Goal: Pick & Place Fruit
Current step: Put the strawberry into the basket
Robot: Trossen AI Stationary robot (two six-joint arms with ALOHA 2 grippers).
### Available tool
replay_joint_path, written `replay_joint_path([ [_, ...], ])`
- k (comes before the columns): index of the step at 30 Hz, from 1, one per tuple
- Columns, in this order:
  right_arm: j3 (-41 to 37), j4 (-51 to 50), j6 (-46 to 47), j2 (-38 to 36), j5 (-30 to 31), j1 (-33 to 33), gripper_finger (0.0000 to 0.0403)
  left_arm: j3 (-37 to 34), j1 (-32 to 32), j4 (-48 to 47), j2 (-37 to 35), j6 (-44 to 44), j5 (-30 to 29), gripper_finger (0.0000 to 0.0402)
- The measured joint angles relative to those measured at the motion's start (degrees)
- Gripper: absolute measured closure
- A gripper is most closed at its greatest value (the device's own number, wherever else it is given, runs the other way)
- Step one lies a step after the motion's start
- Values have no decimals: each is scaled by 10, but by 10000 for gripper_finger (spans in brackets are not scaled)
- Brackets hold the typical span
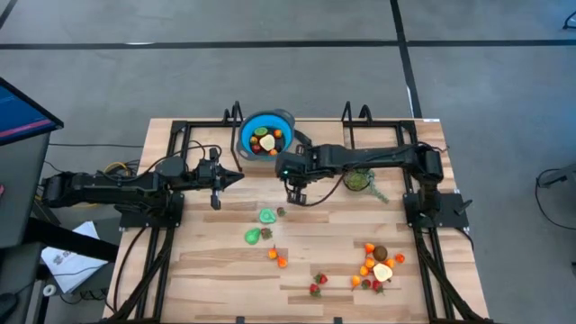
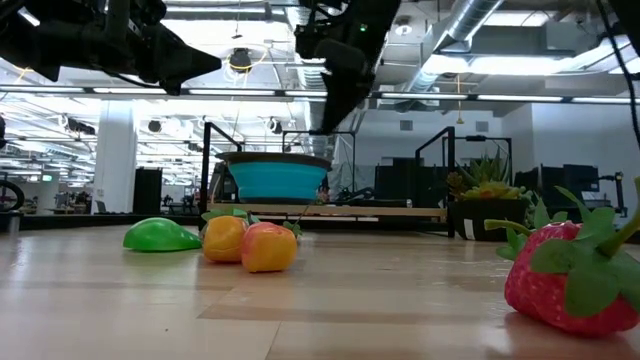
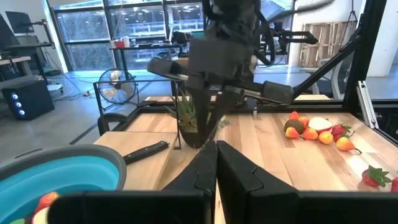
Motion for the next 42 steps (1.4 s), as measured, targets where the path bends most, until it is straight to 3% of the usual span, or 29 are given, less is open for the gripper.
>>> replay_joint_path([
  [9,-181,148,60,-120,0,4,400,0,0,-3,0,1,0,399],
  [17,-290,180,157,-207,0,43,400,0,0,-3,0,0,0,399],
  [27,-326,199,275,-216,1,126,401,0,0,-3,0,0,0,399],
  [32,-328,272,211,-201,16,128,401,0,0,-3,0,-8,0,399],
  [42,-329,266,194,-197,15,122,401,0,0,-3,0,-31,0,399],
])
